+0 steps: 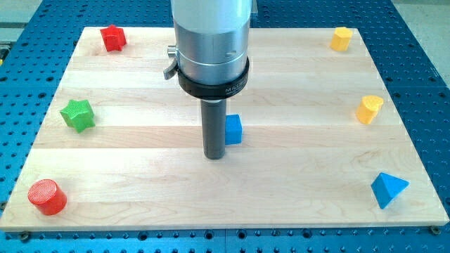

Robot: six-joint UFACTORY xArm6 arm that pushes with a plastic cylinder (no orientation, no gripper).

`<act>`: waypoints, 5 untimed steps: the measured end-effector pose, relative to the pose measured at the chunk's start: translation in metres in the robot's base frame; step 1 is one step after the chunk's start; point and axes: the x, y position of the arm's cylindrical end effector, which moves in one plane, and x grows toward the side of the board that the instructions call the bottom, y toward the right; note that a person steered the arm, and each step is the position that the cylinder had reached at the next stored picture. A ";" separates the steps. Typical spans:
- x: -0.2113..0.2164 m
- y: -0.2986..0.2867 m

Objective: Push the red circle left to the blue cube

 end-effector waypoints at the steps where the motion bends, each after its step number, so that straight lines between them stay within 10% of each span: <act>1: 0.000 0.000; 5: 0.004 -0.193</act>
